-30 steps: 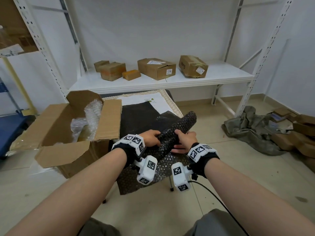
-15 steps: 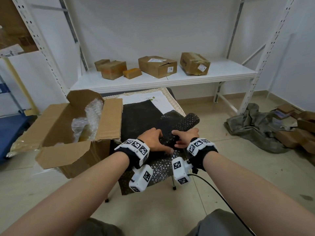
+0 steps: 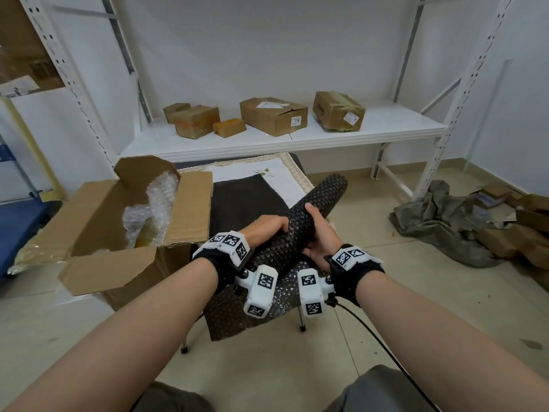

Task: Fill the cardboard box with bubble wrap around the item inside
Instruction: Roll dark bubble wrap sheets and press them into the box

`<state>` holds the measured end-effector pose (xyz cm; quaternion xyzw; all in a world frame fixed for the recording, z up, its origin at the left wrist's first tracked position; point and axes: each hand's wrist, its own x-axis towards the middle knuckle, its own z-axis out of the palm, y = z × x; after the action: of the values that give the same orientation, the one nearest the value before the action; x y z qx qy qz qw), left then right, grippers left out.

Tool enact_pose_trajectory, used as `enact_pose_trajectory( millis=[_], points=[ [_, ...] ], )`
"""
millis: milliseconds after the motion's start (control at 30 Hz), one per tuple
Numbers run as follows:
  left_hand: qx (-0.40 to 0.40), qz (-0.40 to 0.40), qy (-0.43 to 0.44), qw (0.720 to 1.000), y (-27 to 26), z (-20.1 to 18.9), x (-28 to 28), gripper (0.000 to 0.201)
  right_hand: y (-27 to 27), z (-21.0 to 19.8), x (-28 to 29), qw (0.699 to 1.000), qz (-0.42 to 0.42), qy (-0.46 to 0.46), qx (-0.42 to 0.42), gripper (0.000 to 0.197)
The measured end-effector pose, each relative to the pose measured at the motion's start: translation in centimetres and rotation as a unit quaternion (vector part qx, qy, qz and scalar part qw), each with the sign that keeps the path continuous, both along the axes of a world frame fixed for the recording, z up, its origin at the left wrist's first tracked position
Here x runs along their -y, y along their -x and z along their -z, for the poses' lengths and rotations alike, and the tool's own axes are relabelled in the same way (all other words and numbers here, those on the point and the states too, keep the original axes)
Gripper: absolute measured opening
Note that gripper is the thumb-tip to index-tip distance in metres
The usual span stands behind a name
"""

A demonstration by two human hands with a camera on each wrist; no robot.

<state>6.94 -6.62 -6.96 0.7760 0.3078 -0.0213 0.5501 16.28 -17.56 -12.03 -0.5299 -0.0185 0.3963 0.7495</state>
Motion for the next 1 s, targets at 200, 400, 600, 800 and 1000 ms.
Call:
enact_pose_trajectory(
  millis=[200, 400, 600, 800, 1000],
  points=[
    [-0.005, -0.027, -0.025, 0.999, 0.1, 1.2, -0.5, 0.036, -0.2, 0.1, 0.3, 0.997, 0.031, -0.073, -0.012, 0.057],
    [0.007, 0.041, -0.028, 0.999, 0.9, 0.9, -1.2, 0.080, -0.8, -0.2, 0.7, 0.997, 0.027, -0.072, 0.026, 0.059],
    [0.035, 0.099, 0.041, 0.994, 1.8, -0.3, 0.2, 0.053, -0.3, -1.8, 0.6, 0.994, 0.039, -0.080, 0.068, 0.052],
    [0.044, 0.124, 0.033, 0.991, 2.4, -2.2, 0.6, 0.040, 0.8, -4.4, 0.5, 0.994, 0.022, -0.088, 0.057, 0.065],
    [0.071, 0.115, 0.031, 0.990, 3.6, -4.7, 0.3, 0.044, 1.1, -7.7, 1.0, 0.990, 0.022, -0.108, 0.087, 0.047]
  ],
)
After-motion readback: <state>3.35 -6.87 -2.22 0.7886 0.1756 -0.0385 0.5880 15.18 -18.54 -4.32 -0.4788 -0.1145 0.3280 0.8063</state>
